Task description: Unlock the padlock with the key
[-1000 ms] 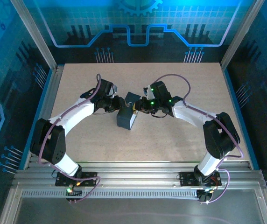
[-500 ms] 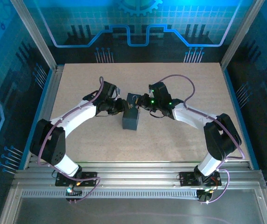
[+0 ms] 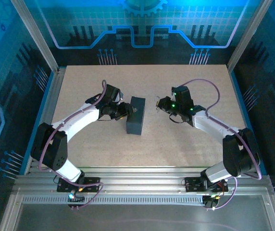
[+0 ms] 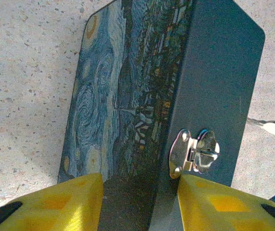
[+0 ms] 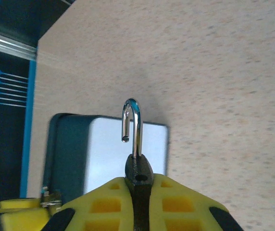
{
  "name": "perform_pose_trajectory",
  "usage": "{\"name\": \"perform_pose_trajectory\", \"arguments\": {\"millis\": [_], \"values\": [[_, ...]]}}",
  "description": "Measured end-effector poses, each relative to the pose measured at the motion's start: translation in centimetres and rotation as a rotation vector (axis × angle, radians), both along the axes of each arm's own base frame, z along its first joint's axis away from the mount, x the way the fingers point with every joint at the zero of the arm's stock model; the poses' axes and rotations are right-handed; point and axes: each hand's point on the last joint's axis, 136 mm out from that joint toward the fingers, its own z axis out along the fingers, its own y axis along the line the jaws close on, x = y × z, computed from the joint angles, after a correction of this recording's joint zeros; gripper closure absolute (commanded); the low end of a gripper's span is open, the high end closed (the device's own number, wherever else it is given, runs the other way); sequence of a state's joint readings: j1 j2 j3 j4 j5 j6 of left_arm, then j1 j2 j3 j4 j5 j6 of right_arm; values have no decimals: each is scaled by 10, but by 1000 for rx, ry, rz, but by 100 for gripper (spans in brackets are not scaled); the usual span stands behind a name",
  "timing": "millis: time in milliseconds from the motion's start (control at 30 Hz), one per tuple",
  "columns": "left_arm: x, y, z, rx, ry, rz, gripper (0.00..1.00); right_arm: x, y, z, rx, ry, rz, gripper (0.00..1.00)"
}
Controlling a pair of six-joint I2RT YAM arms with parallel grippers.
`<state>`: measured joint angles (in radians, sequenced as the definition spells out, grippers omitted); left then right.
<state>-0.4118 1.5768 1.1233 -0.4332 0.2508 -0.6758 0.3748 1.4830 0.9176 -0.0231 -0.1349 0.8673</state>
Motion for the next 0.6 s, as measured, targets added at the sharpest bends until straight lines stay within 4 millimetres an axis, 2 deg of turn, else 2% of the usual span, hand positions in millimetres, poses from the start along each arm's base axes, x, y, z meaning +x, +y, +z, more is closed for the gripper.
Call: {"name": "perform_pose_trajectory", "arguments": {"millis": [133,233,300,400,500,600], "values": [[-3,2,2,2,6,0,50,-10,-27,-50,-74,101,-18,91],[-6,4,7,1,2,4,50,-23,-36,-86,-124,189,-4,88],[-5,7,14,-6,-13,12,50,-29,-37,-103,-146,232,12,80],[-1,14,24,-17,-36,33,49,-34,-36,-115,-165,259,49,60],[0,19,31,-29,-51,44,49,-38,-37,-115,-186,260,85,52],[-2,18,33,-49,-51,37,48,-39,-36,-101,-212,234,121,42]]}}
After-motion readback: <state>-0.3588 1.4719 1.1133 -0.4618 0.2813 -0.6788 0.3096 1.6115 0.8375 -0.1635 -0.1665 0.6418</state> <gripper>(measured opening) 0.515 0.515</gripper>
